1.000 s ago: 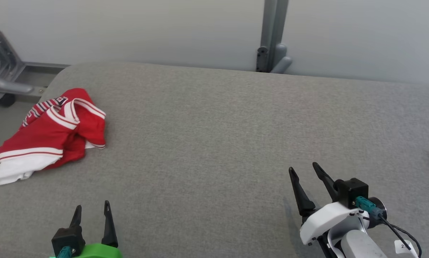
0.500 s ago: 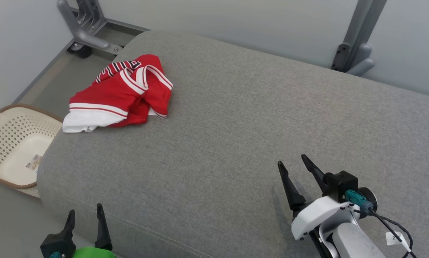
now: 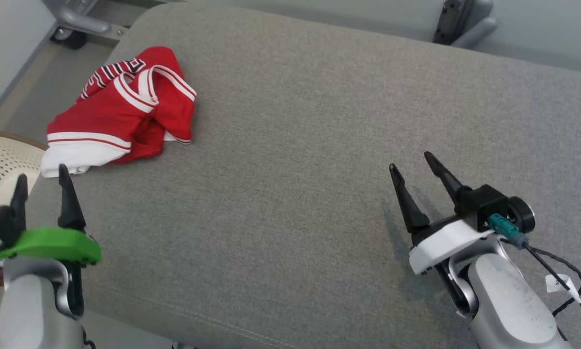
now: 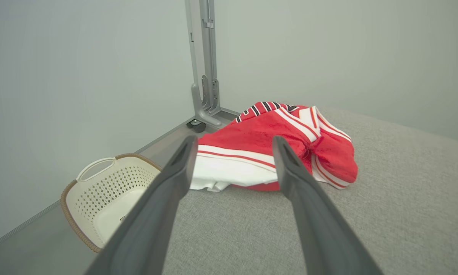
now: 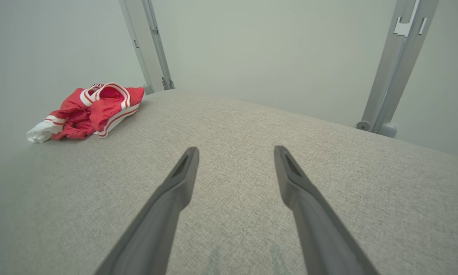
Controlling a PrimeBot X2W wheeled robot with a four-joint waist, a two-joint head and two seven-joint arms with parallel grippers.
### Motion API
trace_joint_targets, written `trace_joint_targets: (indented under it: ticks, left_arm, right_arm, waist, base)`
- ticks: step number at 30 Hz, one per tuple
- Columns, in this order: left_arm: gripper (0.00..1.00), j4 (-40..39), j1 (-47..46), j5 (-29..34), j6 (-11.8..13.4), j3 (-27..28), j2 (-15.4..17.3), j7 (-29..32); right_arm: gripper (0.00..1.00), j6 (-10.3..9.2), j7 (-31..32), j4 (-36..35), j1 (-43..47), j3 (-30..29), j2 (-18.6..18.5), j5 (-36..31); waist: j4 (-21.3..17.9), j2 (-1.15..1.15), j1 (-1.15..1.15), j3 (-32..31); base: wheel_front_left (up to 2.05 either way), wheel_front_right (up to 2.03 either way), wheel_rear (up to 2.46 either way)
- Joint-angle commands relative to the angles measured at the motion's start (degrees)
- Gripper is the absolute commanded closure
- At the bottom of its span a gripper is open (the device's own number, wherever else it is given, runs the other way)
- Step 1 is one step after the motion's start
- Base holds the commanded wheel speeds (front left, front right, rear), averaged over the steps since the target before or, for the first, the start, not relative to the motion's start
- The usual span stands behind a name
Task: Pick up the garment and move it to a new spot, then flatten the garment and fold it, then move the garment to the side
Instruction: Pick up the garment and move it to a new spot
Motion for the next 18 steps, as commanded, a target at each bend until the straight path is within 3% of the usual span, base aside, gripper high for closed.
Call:
trace_joint_targets:
  ticks: [1, 9, 18]
  left_arm:
    - [0.0, 1.5, -4.0, 0.3, -0.6, -0.6, 1.2, 0.0]
    - [0.0, 14.9, -20.9, -1.2, -1.9, -4.4, 8.4, 0.2]
    - [0.0, 28.2, -28.6, -4.7, -1.9, -6.4, 11.3, 1.7]
  right_arm:
    - [0.0, -0.08, -0.2, -0.9, -1.6, -0.2, -1.1, -0.5]
    - [0.0, -0.08, -0.2, -4.1, -5.7, -1.1, -2.2, -0.2]
    - [0.0, -0.08, 0.0, -4.7, -6.0, -2.5, -2.0, -0.9]
  waist:
    - [-7.9, 0.12, 0.0, 10.8]
    - [-12.7, 0.12, 0.0, 20.0]
    - [-16.5, 0.12, 0.0, 22.9]
  base:
    - [0.0, 0.0, 0.0]
    - [0.0, 0.0, 0.0]
    - [0.0, 0.0, 0.0]
